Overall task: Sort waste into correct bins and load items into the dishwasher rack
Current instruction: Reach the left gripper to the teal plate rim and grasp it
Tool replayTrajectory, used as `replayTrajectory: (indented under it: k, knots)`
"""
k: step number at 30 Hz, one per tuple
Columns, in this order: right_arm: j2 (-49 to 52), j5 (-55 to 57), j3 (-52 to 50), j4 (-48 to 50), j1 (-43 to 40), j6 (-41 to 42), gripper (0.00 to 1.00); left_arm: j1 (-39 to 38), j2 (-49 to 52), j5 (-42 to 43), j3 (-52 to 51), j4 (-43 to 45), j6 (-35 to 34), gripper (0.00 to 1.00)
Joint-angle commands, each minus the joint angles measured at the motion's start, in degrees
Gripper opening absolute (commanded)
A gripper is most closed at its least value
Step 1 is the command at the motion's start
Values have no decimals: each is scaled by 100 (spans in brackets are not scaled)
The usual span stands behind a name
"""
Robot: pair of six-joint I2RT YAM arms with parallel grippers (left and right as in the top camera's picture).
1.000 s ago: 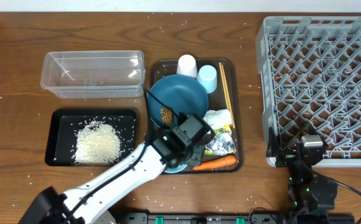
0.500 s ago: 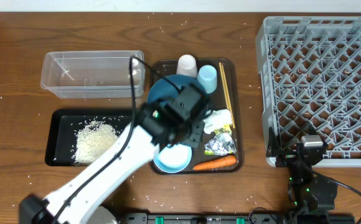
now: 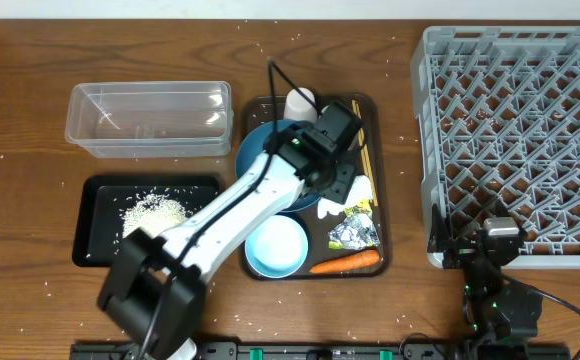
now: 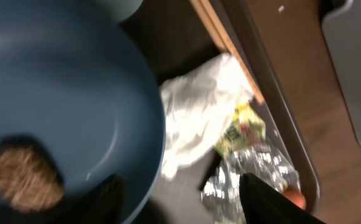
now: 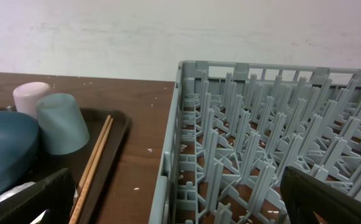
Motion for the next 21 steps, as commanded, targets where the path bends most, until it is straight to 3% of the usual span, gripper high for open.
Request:
replayTrajectory:
  k: [1, 4, 21]
  knots:
    - [-15, -4, -7, -22, -48, -9, 99, 9, 225, -400, 105, 225, 138, 63]
    - [-15, -4, -7, -22, -48, -11, 99, 9, 409, -802, 105, 387, 138, 69]
    - [-15, -4, -7, -22, -48, -9, 99, 9, 1167, -1126, 94, 664, 136, 68]
